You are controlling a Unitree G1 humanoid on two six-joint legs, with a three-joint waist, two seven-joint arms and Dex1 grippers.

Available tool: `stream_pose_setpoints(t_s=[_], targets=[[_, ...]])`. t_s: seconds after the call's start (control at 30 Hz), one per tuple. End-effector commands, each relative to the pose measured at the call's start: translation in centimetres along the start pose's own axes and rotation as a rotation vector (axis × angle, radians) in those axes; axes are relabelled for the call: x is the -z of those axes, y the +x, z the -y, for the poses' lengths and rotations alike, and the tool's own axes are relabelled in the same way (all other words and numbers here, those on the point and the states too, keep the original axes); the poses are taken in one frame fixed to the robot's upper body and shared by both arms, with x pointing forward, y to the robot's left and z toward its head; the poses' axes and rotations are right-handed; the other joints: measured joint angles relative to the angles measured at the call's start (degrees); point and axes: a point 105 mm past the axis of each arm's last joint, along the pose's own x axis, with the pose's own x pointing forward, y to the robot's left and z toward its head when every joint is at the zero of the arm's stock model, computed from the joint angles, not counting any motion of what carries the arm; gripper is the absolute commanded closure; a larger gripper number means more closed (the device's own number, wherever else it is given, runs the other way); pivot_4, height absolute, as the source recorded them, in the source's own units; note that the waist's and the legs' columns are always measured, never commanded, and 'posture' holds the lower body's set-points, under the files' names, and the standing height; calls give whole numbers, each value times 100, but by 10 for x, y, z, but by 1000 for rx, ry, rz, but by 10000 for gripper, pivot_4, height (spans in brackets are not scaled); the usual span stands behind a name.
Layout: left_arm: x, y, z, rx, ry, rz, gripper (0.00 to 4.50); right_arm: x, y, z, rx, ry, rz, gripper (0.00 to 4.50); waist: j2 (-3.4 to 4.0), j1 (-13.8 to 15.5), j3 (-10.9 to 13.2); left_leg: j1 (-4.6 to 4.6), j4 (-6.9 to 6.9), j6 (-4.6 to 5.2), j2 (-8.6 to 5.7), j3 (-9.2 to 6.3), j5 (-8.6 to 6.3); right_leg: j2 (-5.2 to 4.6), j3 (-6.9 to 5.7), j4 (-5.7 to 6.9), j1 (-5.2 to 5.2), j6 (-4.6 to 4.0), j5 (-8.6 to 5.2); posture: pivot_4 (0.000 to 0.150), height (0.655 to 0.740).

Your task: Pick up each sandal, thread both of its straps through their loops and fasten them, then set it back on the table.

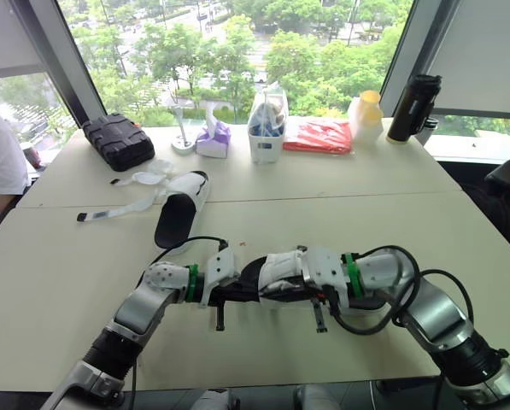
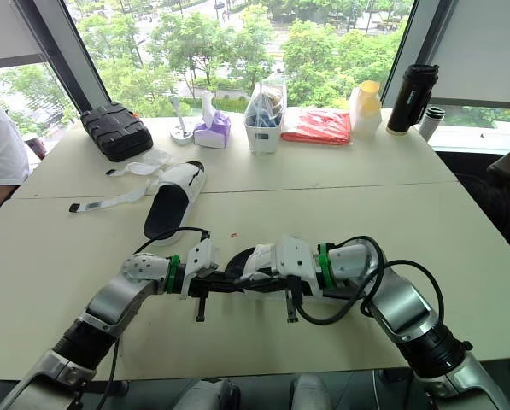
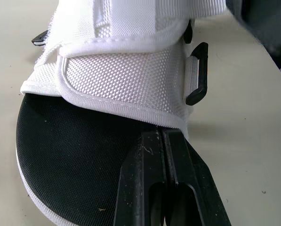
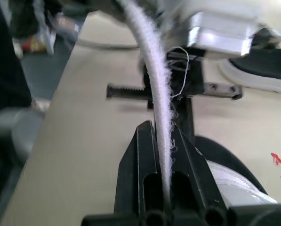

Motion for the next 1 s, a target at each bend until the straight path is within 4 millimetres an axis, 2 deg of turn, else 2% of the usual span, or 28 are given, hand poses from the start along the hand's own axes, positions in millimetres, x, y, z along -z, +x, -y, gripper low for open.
stream_pose_setpoints(t_s=[0.03, 0.1, 0.17, 0.2, 0.3, 0.37, 0.43, 0.57, 0.67, 0.8, 1.0], targets=[[49, 7, 26, 81, -143, -162, 45000, -2, 0, -7, -66, -70, 0, 44408, 0, 2, 0, 0, 0, 0, 0, 0, 0, 0, 0, 0, 0, 0, 0, 1500, 7400], [49, 8, 26, 82, -142, -163, 45000, -1, 0, -7, -75, -68, -4, 38936, 0, 4, 0, 0, 0, 0, 0, -1, 0, 0, 0, 0, 0, -1, 0, 1500, 7400], [49, 7, 26, 81, -143, -164, 45000, 1, -2, -9, -100, -82, -25, 31611, 0, 5, 0, 0, 0, 0, 0, -2, 0, 0, 0, 0, 0, -2, 0, 1500, 7400], [49, 6, 26, 82, -144, -165, 45000, 1, -3, -11, -118, -88, -33, 25563, 0, 6, 0, 0, 0, 0, 0, -2, 0, 0, 0, 0, 1, -2, 0, 1500, 7400], [49, 6, 26, 82, -145, -165, 45000, 0, -6, -15, -148, -99, -46, 11096, 0, 5, 0, -1, 0, 1, 0, -2, 0, 0, 0, 0, 1, -2, 0, 1500, 7400], [50, 5, 26, 83, -145, -167, 45000, 4, -20, -32, -255, -75, -105, 2358, 3, 17, 2, -1, 0, 1, 1, -2, -1, 0, 0, 0, 1, -2, -1, 1500, 7400], [50, 5, 25, 83, -147, -167, 45000, 5, -29, -40, -306, -70, -142, 2358, -4, 13, 0, -5, 0, 4, 0, -3, -3, 0, -1, -4, 1, -1, -1, 1500, 7400], [50, 6, 25, 86, -147, -166, 45000, 11, -50, -45, -321, -67, -213, 2358, -5, 11, 1, -3, 0, 6, 2, 0, -5, 0, 0, -7, 3, 0, -2, 1500, 7400], [51, 8, 26, 89, -149, -162, 45000, 14, -68, -41, -280, -19, -252, 2358, -5, 13, 1, -3, 0, 6, 3, 2, -5, 0, 1, -7, 3, 4, -4, 1500, 7400], [51, 11, 29, 97, -148, -157, 45000, 12, -77, -36, -222, 76, -243, 2358, -5, 18, 1, -3, 0, 6, 4, 2, -5, 0, 1, -8, 4, 4, -5, 1500, 7400], [47, 16, 38, 138, -114, -143, 45000, 27, -78, -42, -181, 524, -225, 2358, -3, 25, 0, -9, 0, 11, 4, -1, -8, -1, 0, -25, 6, 2, -4, 1500, 7400]])
